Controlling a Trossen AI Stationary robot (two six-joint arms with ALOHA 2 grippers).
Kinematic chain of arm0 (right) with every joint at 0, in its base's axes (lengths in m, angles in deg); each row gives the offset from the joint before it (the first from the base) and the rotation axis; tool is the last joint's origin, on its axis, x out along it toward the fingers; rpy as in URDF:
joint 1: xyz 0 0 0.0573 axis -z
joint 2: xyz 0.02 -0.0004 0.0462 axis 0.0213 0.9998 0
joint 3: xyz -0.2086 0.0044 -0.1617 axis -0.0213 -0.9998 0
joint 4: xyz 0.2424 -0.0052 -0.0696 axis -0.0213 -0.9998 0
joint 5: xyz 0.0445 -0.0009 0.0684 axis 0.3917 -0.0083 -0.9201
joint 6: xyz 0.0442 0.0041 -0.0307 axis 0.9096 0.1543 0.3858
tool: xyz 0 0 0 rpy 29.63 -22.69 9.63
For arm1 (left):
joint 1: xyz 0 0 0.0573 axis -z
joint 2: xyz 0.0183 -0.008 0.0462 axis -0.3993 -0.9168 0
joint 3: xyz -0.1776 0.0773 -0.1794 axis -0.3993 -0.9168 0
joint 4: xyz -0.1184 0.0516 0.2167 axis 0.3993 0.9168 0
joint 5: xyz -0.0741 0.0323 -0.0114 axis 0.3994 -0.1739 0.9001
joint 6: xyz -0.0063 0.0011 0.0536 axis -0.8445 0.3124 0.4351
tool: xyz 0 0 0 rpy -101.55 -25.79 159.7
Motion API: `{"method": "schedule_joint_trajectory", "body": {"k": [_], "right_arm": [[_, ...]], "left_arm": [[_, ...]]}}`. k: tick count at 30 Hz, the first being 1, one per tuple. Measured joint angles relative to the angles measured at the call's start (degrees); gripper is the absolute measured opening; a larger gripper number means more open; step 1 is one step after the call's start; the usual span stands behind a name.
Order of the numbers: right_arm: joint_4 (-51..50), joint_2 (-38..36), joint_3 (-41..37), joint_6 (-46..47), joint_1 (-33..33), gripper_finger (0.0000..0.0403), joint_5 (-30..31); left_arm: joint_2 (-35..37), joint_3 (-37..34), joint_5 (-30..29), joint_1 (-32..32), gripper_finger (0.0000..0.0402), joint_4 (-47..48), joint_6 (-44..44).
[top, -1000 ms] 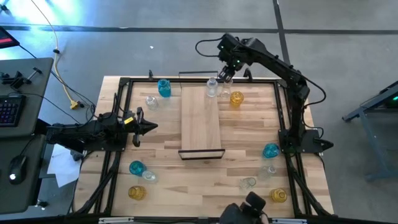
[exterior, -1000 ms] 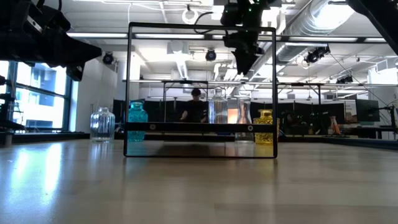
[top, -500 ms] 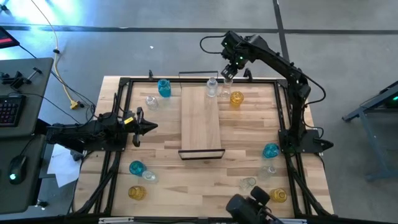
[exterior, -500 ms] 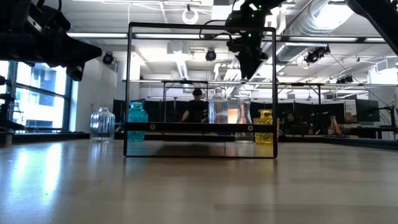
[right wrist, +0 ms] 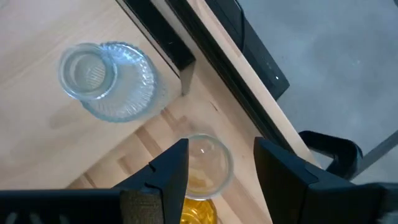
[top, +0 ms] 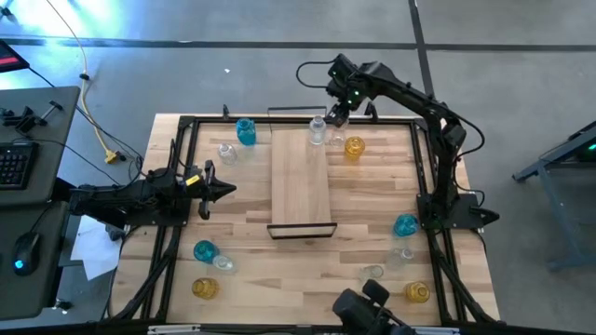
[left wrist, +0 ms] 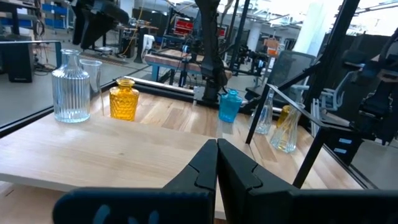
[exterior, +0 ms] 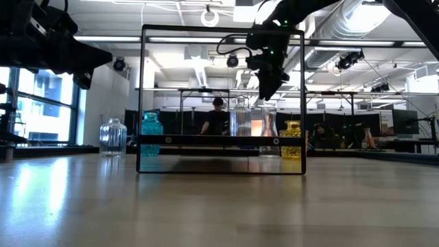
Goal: Sort vases onto shelf
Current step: Put the top yellow flower vase on the shelf
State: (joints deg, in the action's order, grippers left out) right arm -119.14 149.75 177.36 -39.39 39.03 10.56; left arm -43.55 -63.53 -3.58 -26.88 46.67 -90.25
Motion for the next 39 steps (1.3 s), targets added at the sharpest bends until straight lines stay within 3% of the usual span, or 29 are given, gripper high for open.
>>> {"method": "schedule_joint_trajectory", "body": {"k": [10, 19, 24, 31, 39], "right_arm": [[-10.17, -3.03, -0.07, -1.11, 1.38, 0.0163, 6.32], [-11.84, -19.33, -0.04, 5.58, -3.12, 0.0163, 6.75], [-14.14, -27.59, -0.31, 11.21, -10.55, 0.0163, 15.03], [-11.59, -42.74, -18.36, 22.85, -20.23, 0.0163, 23.45], [5.17, -60.15, -43.08, 29.29, -25.45, 0.0163, 26.63]], "left_arm": [[-0.02, 0.0, 0.0, 0.01, 0.0001, 0.0, -0.01], [-0.02, 0.0, -0.02, 0.01, 0.0001, 0.0, 0.02], [0.0, -0.01, 0.0, 0.01, 0.0001, 0.0, 0.31], [0.0, -0.02, -0.02, -0.01, 0.0001, -0.02, 0.58], [0.0, 0.0, -0.02, -0.01, 0.0001, -0.01, 0.56]]}}
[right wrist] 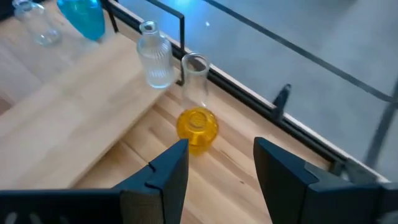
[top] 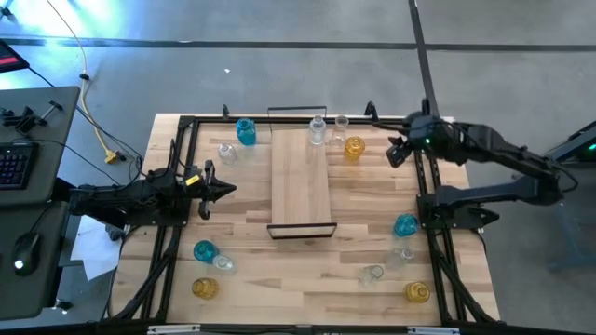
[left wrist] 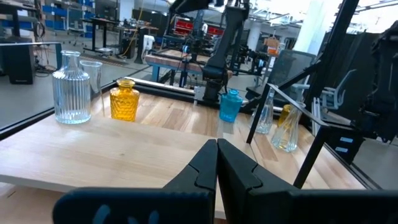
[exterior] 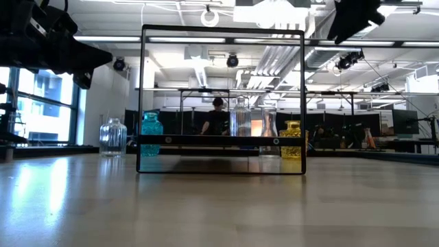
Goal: Sort vases onto shelf
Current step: Put the top yellow flower vase on the shelf
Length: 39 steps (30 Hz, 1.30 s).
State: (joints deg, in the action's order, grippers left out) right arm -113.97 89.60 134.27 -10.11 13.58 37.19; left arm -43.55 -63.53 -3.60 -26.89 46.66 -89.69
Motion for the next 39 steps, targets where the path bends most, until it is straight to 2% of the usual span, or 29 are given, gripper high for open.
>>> {"method": "schedule_joint_trajectory", "body": {"k": [6, 11, 15, 25, 34, 39], "right_arm": [[9.84, -4.11, -12.15, -3.28, 0.59, 0.0163, -1.25], [12.74, -3.76, -16.6, -11.56, 1.61, 0.0163, -0.29], [16.91, -3.32, -17.0, -18.01, 2.13, 0.0163, 1.1], [24.9, -2.36, -16.96, -20.13, 2.2, 0.0163, 1.69], [30.6, -1.36, -16.96, -27.44, 2.2, 0.0163, 7.1], [33.27, -0.69, -16.96, -25.37, 2.2, 0.0163, 8.71]], "left_arm": [[-0.01, -0.02, 0.0, 0.01, 0.0001, -0.01, -0.02], [-0.01, -0.02, 0.0, 0.0, 0.0001, 0.01, -0.02], [-0.01, -0.02, -0.21, 0.01, 0.0001, -0.02, -0.02], [-0.01, -0.01, -0.89, 0.0, 0.0001, -0.05, -0.04], [-0.01, 0.0, -3.49, 0.0, 0.0001, -0.5, 1.49], [-0.21, 0.0, -6.97, -0.02, 0.0001, -1.21, -0.23]]}}
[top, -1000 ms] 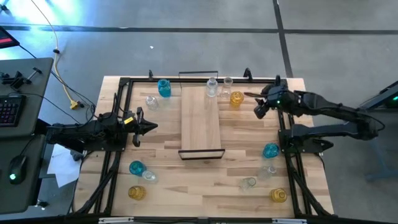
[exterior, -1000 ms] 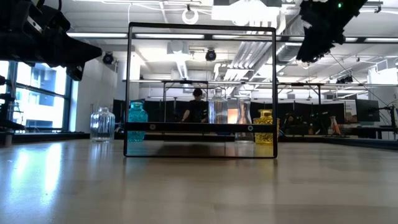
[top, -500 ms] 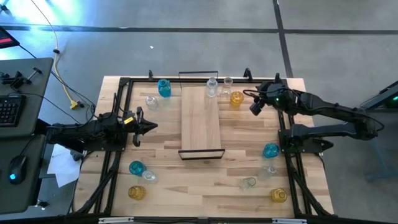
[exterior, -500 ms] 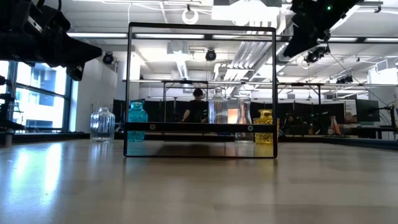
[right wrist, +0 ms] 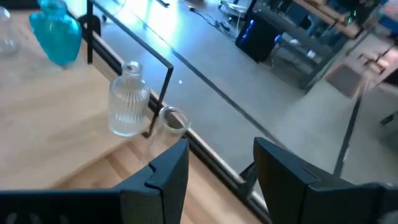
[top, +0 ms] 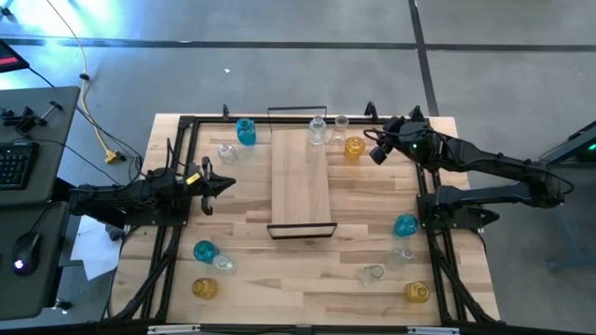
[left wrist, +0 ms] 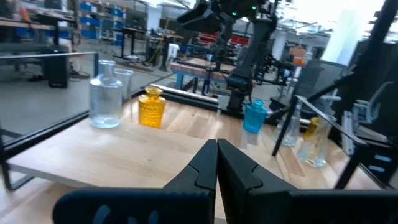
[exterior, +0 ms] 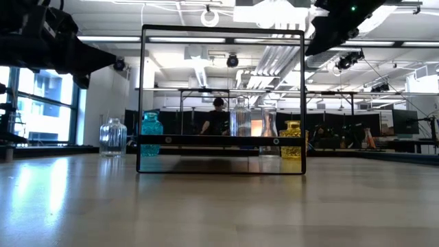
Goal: Sort vases onto shelf
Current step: Put the top yellow flower vase on the shelf
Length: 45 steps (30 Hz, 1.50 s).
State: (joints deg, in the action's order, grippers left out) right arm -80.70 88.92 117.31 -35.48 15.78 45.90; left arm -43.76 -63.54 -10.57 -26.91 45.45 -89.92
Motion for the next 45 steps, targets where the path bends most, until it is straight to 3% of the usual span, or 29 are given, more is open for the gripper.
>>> {"method": "schedule_joint_trajectory", "body": {"k": [4, 12, 17, 22, 32, 40, 45], "right_arm": [[-0.16, 0.34, 0.0, 8.48, 1.51, 0.0163, -4.34], [-0.45, 1.09, 0.0, 22.07, 9.01, 0.0174, -21.58], [-0.55, 4.63, -0.02, 22.3, 11.07, 0.0194, -26.83], [-0.59, 9.6, 0.0, 21.05, 11.3, 0.0211, -32.57], [-1.05, 17.79, 0.0, 19.55, 12.93, 0.0235, -34.11], [-1.48, 18.72, 0.0, 13.31, 17.98, 0.0237, -34.48], [-2.22, 18.72, 0.0, 14.34, 20.01, 0.0237, -32.98]], "left_arm": [[-0.42, -0.01, -2.93, 0.02, 0.0001, -0.44, -0.25], [-1.75, -0.01, -9.69, 0.01, 0.0001, -1.33, -11.06], [-1.92, -0.02, -9.71, 0.02, 0.0001, -1.33, -18.88], [-1.92, 0.0, -9.73, 0.02, 0.0001, -1.39, -20.99], [-1.9, 0.0, -9.55, 0.02, 0.0001, -1.36, -21.36], [-2.06, 0.0, -9.48, 0.02, 0.0001, -1.33, -19.98], [-2.1, -0.02, -9.44, 0.02, 0.0001, -1.31, -20.73]]}}
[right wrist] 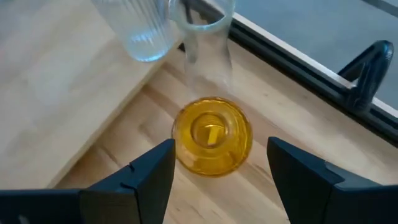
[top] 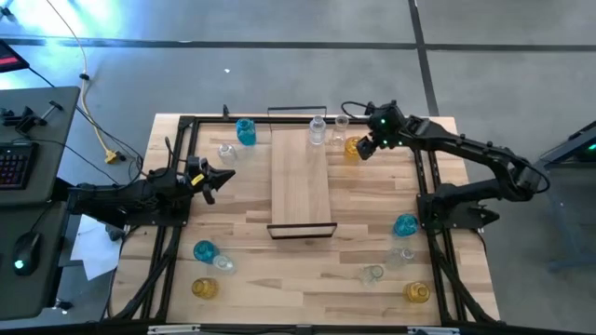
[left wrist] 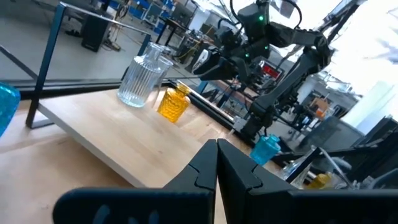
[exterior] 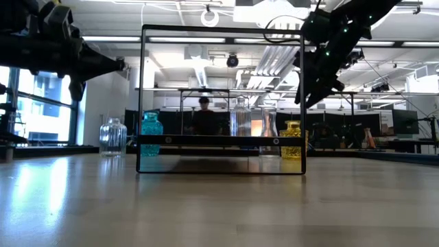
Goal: Sort vases onto shelf
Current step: Put the top yellow flower vase on the shelf
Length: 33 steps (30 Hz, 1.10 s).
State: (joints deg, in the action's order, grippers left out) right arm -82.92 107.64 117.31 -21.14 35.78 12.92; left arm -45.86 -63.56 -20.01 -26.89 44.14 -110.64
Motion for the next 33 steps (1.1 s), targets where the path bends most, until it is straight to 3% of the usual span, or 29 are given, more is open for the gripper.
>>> {"method": "schedule_joint_trajectory", "body": {"k": [14, 33], "right_arm": [[2.12, 0.46, 0.02, 11.55, -1.09, 0.0237, 2.82], [3.39, 5.16, 0.04, 15.93, -4.14, 0.0236, 4.16]], "left_arm": [[0.0, 0.01, 0.23, 0.02, 0.0001, -0.01, -11.02], [0.0, 0.02, 0.23, 0.02, 0.0001, -0.1, -11.18]]}}
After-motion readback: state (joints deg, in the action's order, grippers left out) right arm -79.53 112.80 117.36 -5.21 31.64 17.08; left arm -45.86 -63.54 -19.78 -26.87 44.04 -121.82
